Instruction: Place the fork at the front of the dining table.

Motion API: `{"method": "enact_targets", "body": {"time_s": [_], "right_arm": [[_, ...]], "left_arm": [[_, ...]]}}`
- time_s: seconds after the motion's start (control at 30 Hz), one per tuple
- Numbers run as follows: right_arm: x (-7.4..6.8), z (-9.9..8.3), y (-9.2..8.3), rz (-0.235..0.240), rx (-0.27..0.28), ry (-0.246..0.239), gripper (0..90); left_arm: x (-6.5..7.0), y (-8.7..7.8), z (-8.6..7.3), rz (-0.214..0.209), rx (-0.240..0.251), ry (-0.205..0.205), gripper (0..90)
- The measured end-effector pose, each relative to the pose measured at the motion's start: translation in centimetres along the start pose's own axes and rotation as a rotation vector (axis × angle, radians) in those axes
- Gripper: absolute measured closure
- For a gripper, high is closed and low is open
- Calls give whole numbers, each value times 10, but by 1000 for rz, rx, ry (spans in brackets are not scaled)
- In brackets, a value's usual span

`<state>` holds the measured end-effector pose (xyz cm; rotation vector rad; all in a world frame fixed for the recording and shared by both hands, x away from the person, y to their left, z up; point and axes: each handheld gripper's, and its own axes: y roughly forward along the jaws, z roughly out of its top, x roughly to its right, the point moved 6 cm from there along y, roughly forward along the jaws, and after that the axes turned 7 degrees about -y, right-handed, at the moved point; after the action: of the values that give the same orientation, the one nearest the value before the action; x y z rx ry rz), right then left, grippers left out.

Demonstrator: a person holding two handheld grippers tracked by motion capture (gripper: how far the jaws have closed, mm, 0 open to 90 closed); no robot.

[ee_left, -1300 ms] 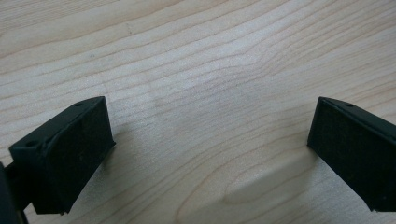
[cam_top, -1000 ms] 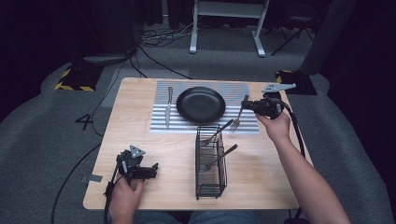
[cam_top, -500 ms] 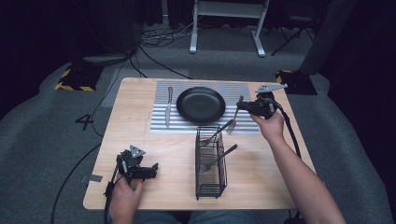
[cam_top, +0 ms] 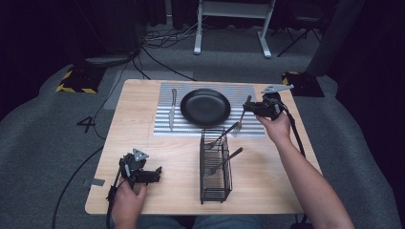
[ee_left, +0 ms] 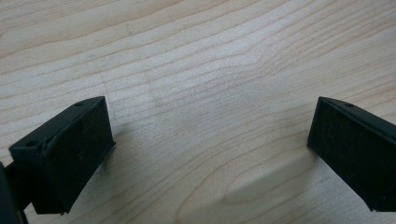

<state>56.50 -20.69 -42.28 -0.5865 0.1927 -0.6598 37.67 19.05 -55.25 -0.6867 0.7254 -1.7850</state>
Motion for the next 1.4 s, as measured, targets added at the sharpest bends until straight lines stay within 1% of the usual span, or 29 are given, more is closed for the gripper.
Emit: {"method": "enact_targets", "body": {"time_s": [0.07,0.2,0.3,0.5,0.63,0.8,1.0,1.17,1.4], "right_arm": [[5,-3,0,-16,-9,11,715],[15,-9,-1,-35,-26,47,701],[21,-15,-1,-38,-39,68,677],[31,-26,-3,-39,-60,102,658],[36,-32,-1,-45,-75,119,644],[42,-40,3,-45,-82,157,634],[50,-51,6,-55,-114,189,633],[53,-59,11,-59,-144,199,633],[58,-68,20,-64,-164,226,628]], "left_arm": [[0,0,0,0,0,0,1],[0,0,0,0,0,0,1],[0,0,0,0,0,0,1],[0,0,0,0,0,0,1],[0,0,0,0,0,0,1],[0,0,0,0,0,0,1],[0,0,0,0,0,0,1],[0,0,0,0,0,0,1],[0,0,0,0,0,0,1]]}}
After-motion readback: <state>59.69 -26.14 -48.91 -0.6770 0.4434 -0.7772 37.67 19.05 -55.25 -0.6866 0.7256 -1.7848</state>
